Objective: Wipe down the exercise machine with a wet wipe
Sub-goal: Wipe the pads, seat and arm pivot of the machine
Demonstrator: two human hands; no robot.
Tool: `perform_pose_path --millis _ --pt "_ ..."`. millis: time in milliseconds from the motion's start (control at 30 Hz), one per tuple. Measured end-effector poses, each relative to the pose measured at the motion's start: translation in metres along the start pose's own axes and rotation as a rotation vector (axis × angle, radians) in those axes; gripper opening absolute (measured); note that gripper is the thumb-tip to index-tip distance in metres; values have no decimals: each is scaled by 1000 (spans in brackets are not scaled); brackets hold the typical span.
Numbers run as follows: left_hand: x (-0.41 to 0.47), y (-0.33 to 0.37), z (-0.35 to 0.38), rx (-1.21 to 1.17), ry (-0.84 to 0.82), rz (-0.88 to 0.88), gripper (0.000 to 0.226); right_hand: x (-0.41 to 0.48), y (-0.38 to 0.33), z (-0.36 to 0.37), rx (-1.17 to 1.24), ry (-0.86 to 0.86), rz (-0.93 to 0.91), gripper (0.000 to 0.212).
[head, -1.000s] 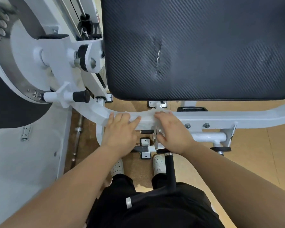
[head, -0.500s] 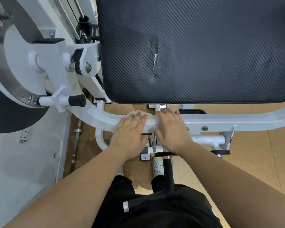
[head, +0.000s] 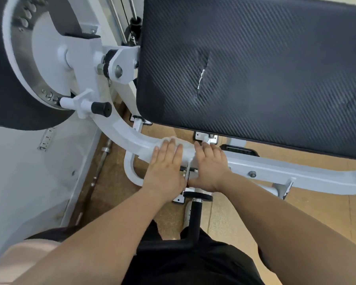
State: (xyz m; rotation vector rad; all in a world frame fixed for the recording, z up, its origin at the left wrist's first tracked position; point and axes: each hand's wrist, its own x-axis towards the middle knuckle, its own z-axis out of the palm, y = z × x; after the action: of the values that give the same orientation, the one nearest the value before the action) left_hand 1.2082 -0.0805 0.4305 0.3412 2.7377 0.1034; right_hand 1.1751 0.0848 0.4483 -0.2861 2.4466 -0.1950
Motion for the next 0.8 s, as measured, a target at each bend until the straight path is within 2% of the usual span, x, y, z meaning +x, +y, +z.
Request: perform_pose_path --millis 100,200,300,400,533,700,800 --pt "-9 10 7 -137 58 -208 81 0 1 1 11 -6 -8 108" --pt "-7 38 10 -379 76 -370 95 1 2 2 26 -6 -12 90" --pt "-6 67 19 -734 73 -428 84 1 7 -2 82 -49 -29 80" --pt "-17 77 31 -950 27 -401 73 1 9 -5 65 -65 -54 89" --pt "-13 76 26 -1018 77 -399 79 1 7 -5 68 -59 -47 92" --pt "22 29 16 -931 279 -707 83 1 6 -5 56 -79 -30 102" --pt "38 -8 2 -837 330 -801 78 0 5 -2 43 -53 -10 103"
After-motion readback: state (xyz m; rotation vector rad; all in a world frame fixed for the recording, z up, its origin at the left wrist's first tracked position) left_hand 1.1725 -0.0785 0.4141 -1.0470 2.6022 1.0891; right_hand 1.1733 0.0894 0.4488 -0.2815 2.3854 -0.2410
